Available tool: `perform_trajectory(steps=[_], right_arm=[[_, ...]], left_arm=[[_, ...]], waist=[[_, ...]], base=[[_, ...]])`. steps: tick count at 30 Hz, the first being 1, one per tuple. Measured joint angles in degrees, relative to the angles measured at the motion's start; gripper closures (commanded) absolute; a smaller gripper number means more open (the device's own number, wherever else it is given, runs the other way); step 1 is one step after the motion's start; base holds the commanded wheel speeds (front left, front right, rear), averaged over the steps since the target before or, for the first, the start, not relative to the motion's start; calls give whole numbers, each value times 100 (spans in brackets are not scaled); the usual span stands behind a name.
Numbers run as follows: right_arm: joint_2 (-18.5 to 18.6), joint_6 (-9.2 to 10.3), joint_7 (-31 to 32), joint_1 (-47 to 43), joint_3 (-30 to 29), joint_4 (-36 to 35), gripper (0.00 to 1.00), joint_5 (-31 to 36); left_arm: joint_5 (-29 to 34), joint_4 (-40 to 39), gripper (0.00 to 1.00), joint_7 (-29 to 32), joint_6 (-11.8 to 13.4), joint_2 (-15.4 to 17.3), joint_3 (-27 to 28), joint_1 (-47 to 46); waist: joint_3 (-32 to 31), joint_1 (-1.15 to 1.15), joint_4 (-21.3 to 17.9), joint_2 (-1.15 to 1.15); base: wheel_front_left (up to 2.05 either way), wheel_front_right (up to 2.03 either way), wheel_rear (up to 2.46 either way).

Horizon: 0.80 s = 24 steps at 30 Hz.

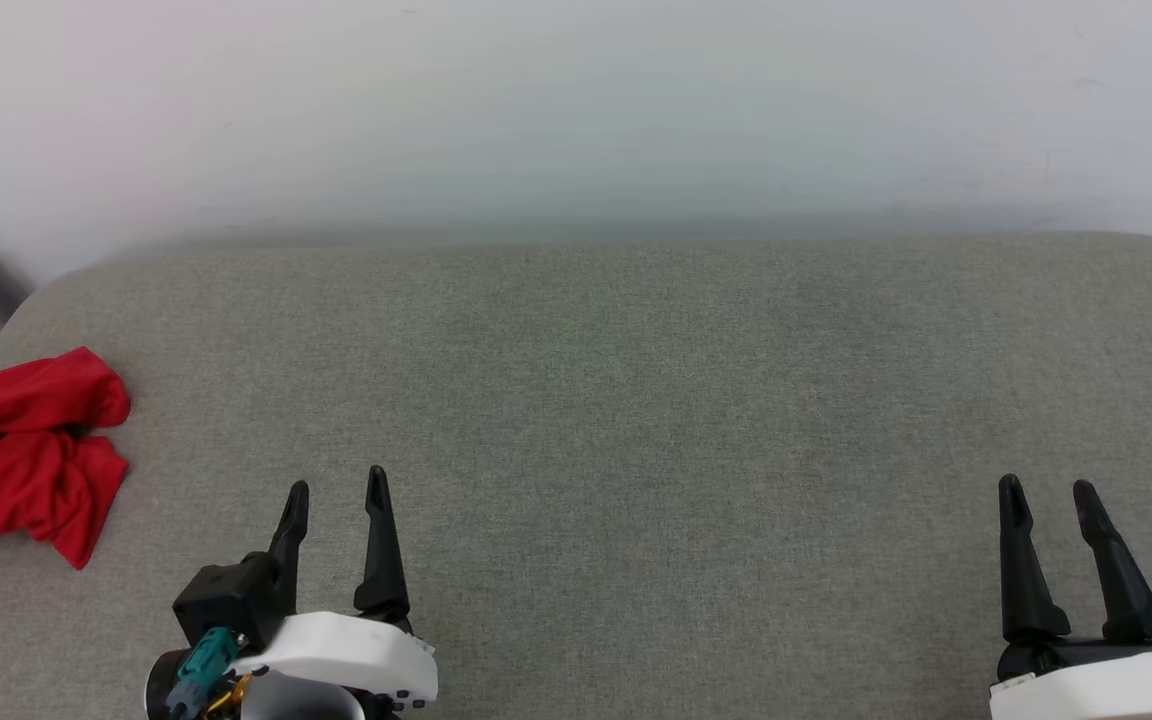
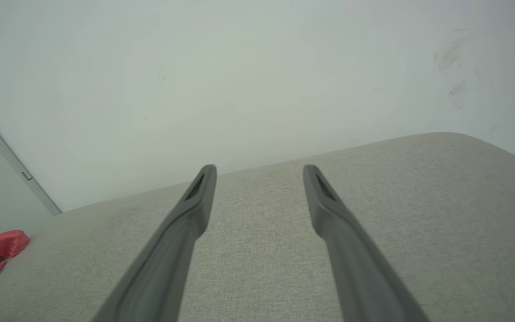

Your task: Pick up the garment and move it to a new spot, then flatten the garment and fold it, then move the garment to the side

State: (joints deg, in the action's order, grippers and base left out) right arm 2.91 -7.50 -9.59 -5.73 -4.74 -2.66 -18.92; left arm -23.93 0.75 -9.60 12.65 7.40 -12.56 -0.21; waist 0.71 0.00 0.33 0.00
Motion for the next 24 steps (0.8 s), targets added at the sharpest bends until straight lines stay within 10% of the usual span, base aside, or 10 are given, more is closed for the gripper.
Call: perform_trajectory(steps=[24], right_arm=[[0, 0, -300, -193, -40, -246, 0, 956]], left_arm=[[1179, -135, 0, -301, -116, -123, -56, 209]], waist=[[18, 0, 43, 0]], base=[[0, 0, 0]])
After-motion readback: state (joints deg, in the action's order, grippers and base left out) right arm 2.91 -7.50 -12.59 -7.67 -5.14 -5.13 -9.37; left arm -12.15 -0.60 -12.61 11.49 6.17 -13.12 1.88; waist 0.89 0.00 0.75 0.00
